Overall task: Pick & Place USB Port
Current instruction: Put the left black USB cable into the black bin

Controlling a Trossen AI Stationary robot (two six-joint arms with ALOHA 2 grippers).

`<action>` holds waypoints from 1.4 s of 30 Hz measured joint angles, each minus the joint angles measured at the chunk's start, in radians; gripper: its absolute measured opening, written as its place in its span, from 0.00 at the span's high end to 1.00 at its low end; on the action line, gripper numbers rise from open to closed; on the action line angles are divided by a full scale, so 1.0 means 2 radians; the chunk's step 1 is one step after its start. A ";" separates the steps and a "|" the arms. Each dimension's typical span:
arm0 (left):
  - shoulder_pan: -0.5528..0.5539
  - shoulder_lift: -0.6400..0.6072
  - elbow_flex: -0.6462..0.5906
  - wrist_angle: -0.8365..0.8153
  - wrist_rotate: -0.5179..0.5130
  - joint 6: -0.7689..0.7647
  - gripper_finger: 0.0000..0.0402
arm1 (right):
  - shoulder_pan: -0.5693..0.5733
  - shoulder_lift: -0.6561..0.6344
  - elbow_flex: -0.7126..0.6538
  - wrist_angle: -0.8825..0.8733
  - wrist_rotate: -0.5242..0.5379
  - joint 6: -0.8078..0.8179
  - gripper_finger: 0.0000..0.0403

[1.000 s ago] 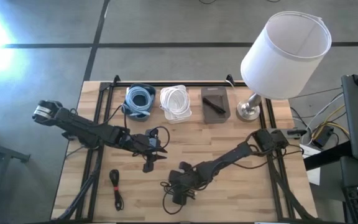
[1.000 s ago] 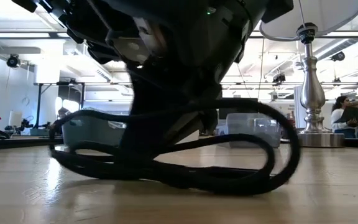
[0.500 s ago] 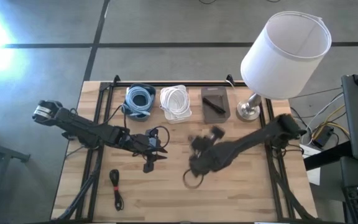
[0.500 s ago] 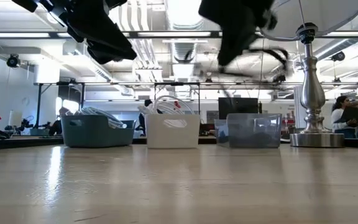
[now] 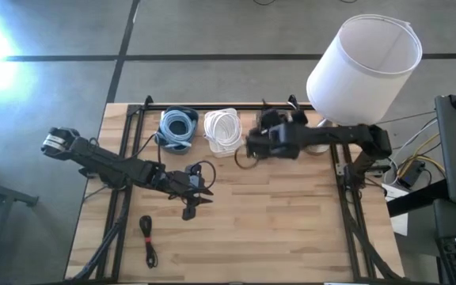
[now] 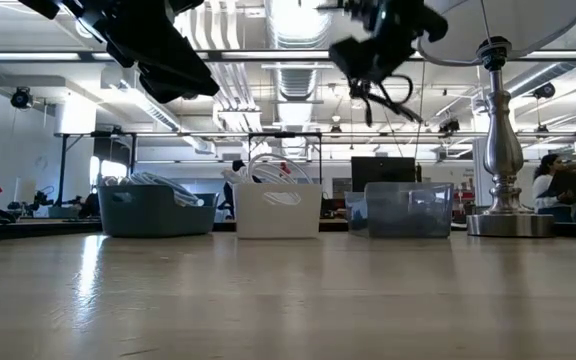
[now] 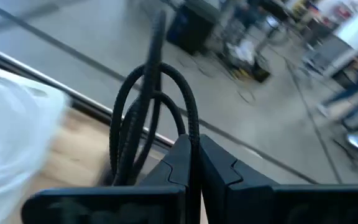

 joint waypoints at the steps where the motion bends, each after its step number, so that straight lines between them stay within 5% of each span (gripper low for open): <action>1: 0.000 0.000 0.000 0.000 0.000 0.000 0.70 | -0.015 0.003 -0.002 0.000 -0.010 -0.004 0.97; 8: 0.000 0.000 0.000 0.000 0.000 0.000 0.70 | -0.092 0.049 -0.021 0.011 -0.118 -0.062 0.97; 17: 0.000 0.000 0.000 0.000 0.000 0.000 0.70 | -0.121 0.122 -0.022 0.084 -0.124 -0.157 0.97; 23: 0.000 0.000 -0.001 0.000 0.000 -0.001 0.70 | -0.123 0.161 -0.022 0.112 -0.179 -0.227 0.97; 33: 0.000 0.000 -0.024 0.002 -0.012 -0.032 0.70 | -0.123 0.175 -0.021 0.115 -0.214 -0.227 0.96; 42: 0.000 0.000 -0.034 0.009 -0.012 -0.053 0.70 | -0.121 0.168 -0.021 0.116 -0.225 -0.224 0.80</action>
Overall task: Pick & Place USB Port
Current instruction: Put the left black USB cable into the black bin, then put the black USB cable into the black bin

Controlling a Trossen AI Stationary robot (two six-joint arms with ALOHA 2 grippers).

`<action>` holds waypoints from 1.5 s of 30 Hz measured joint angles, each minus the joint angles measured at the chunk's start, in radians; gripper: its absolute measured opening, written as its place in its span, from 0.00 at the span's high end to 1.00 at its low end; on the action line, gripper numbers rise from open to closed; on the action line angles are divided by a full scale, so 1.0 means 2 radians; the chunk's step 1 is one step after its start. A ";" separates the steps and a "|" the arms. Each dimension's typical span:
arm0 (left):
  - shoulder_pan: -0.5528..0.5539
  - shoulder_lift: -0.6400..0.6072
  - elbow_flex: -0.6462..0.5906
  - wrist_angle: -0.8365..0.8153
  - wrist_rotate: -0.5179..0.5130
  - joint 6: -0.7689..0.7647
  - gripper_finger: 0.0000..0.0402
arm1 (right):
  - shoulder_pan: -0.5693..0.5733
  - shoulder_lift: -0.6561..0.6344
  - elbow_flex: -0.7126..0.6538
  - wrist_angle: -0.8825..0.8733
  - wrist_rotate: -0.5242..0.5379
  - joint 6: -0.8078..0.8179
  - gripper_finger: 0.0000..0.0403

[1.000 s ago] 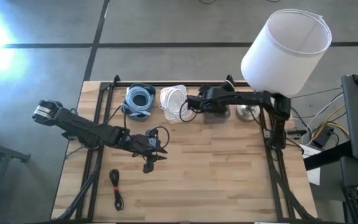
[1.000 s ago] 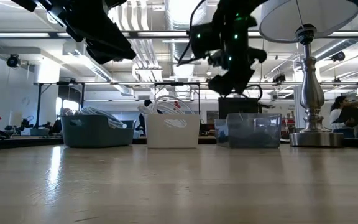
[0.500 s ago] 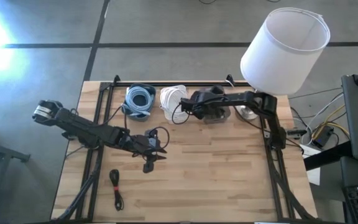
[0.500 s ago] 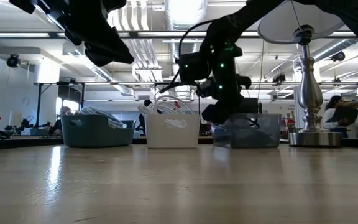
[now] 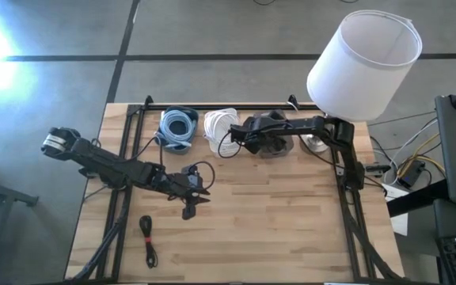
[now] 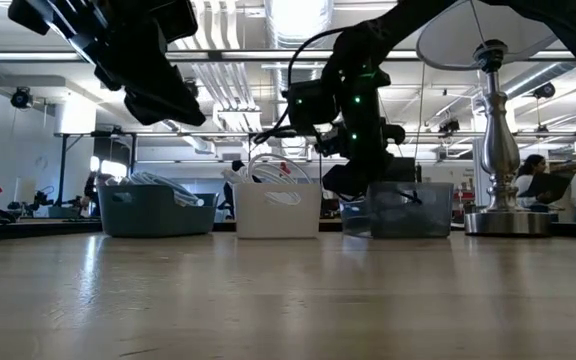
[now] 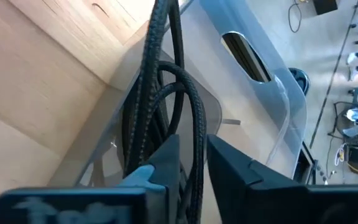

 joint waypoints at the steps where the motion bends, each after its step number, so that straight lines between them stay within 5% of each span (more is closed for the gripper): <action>1: 0.000 0.000 0.000 0.001 0.000 0.000 0.70 | 0.000 0.000 0.000 0.000 0.000 0.000 0.78; 21: -0.036 -0.001 0.000 0.001 0.000 -0.019 0.71 | 0.037 -0.097 -0.002 -0.034 0.007 0.058 0.64; 29: -0.106 -0.003 0.000 -0.060 0.021 0.054 0.71 | 0.116 -0.137 -0.002 -0.034 0.040 0.105 0.62; 40: -0.231 -0.012 0.000 -0.176 0.106 0.044 0.71 | 0.250 -0.138 -0.003 -0.022 0.040 0.145 0.61; 45: -0.290 -0.012 0.000 -0.215 0.112 -0.056 0.71 | 0.278 -0.138 -0.003 -0.021 0.040 0.146 0.62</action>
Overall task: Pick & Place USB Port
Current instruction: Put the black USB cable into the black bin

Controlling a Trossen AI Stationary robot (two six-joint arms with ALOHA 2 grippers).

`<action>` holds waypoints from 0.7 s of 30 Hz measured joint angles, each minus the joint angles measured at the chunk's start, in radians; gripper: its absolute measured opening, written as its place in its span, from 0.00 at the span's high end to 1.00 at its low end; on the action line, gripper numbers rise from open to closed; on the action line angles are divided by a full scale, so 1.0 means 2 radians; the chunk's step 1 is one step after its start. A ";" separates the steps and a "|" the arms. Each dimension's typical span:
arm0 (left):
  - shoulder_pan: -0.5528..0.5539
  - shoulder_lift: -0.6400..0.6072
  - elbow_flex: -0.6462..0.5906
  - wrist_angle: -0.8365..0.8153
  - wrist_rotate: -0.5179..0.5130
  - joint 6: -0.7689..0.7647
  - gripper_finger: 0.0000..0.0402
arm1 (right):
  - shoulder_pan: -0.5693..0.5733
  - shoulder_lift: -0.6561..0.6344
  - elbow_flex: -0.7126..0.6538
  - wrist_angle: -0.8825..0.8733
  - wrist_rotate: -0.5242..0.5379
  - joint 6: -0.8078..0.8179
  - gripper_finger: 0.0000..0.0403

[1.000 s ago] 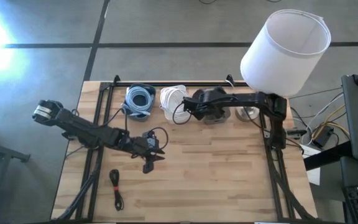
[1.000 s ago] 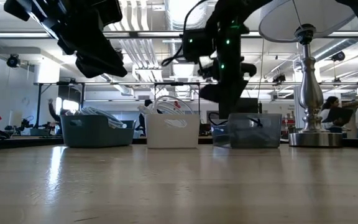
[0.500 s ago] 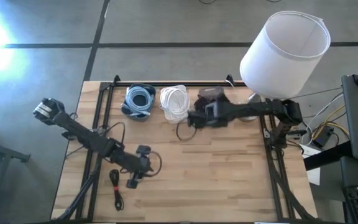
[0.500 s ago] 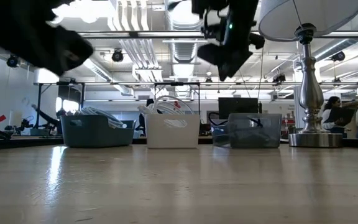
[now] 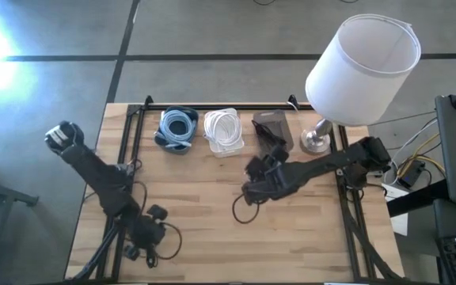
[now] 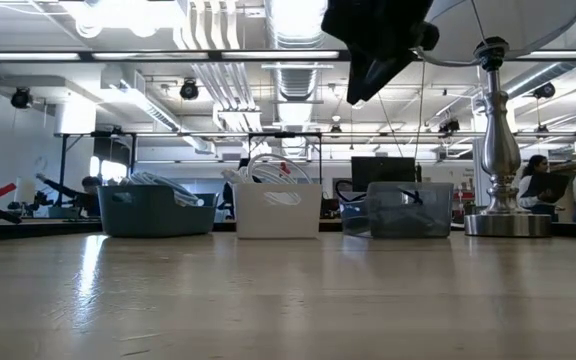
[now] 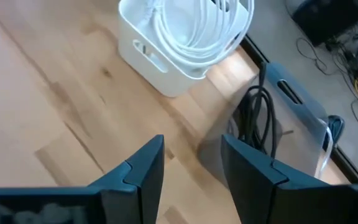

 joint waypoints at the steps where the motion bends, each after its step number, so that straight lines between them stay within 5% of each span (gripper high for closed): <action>1: -0.011 0.000 0.000 -0.002 0.000 -0.021 0.71 | 0.003 0.000 0.000 0.000 0.000 0.000 0.61; 15: -0.102 0.010 -0.040 -0.013 -0.058 0.084 0.71 | 0.008 0.001 -0.002 0.002 0.000 -0.004 0.61; 21: -0.101 0.025 -0.054 -0.008 -0.154 0.113 0.71 | 0.008 0.001 -0.005 0.002 0.001 -0.029 0.62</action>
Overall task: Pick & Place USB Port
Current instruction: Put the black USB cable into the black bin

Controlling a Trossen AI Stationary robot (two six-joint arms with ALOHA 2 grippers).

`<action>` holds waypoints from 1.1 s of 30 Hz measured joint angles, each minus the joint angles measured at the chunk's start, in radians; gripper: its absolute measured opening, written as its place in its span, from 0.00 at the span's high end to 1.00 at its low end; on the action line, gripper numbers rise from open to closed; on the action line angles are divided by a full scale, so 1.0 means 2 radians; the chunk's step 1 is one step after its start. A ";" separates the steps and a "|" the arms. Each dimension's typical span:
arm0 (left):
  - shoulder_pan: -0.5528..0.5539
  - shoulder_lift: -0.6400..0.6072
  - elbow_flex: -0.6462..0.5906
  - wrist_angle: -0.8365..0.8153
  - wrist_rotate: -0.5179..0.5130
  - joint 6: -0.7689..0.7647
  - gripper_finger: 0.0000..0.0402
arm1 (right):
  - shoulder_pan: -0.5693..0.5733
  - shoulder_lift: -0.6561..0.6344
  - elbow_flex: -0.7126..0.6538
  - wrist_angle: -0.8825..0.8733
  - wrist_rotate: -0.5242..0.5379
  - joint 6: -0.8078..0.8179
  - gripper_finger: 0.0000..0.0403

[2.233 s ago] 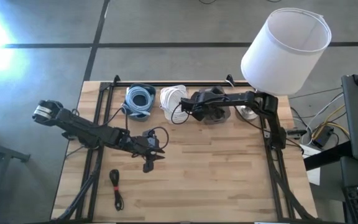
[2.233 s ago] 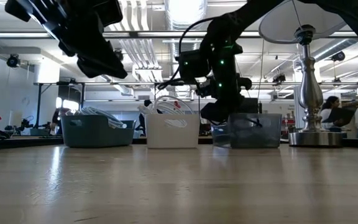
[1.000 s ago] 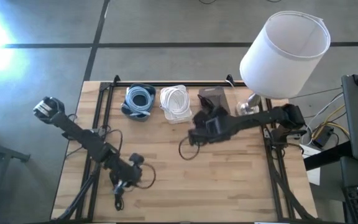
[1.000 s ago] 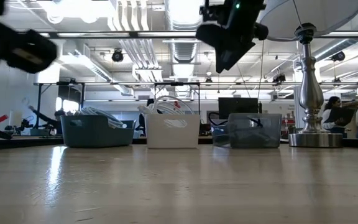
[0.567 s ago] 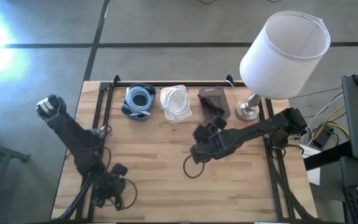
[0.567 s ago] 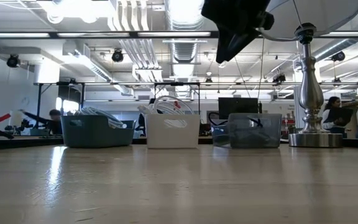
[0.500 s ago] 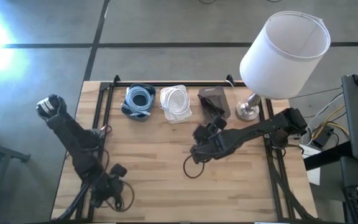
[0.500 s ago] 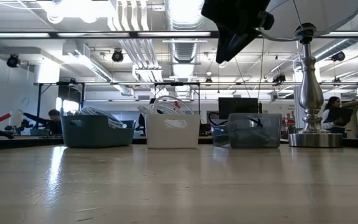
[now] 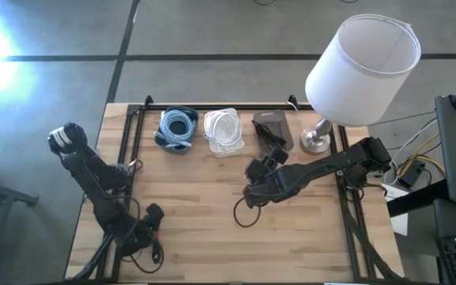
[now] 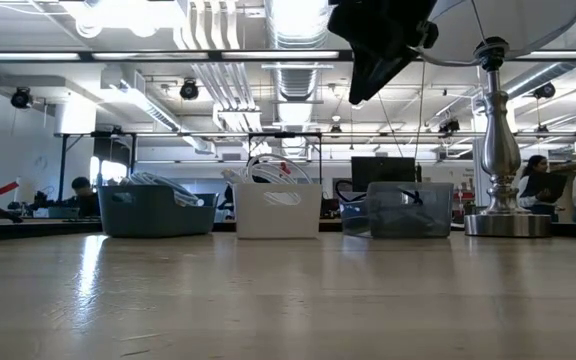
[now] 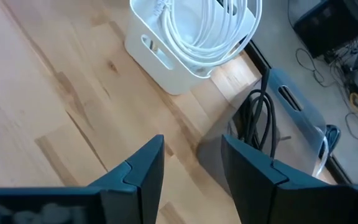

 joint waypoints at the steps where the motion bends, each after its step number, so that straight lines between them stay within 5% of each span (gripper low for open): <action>1: 0.000 0.001 -0.003 0.000 0.003 0.000 0.71 | 0.000 0.000 -0.001 0.000 0.000 -0.001 0.63; 6: 0.000 0.005 -0.032 0.033 0.017 -0.019 0.71 | 0.000 0.000 -0.017 0.001 0.000 -0.003 0.63; 14: 0.005 0.008 -0.068 0.169 -0.103 0.046 0.71 | 0.000 0.000 -0.045 0.009 0.000 -0.026 0.61; 25: 0.023 0.007 -0.127 0.229 -0.179 -0.185 0.71 | 0.000 0.000 -0.034 0.029 -0.001 -0.039 0.62; 33: 0.032 0.008 -0.150 0.275 -0.213 -0.239 0.75 | 0.000 0.000 -0.034 0.058 -0.001 -0.042 0.61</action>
